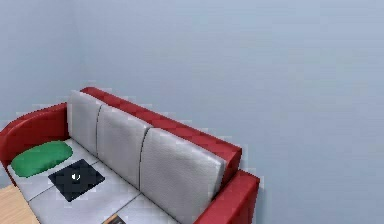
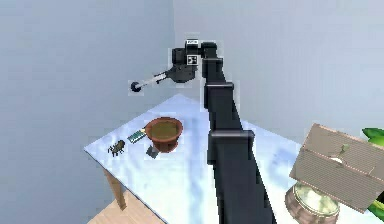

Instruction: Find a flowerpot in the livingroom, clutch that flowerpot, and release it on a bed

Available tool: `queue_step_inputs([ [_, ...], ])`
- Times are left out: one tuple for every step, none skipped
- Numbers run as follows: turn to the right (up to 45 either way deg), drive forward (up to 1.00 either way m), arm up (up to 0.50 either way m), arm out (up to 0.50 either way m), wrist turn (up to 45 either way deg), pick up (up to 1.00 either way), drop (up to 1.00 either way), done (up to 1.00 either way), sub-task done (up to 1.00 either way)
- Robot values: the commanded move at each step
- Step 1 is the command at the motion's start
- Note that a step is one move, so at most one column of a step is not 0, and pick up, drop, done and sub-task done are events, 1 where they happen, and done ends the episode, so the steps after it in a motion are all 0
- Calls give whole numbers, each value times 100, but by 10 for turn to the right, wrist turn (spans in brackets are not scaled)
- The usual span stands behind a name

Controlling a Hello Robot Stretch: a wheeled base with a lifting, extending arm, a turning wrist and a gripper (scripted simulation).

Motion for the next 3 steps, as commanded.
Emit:
queue_step_inputs([
  [0, 0, 0, 0, 150, 0, 0, 0, 0],
  [0, 0, -30, 0, 0, 0, 0, 0, 0],
  [0, 0, 0, 0, 0, 100, 0, 0, 0],
])
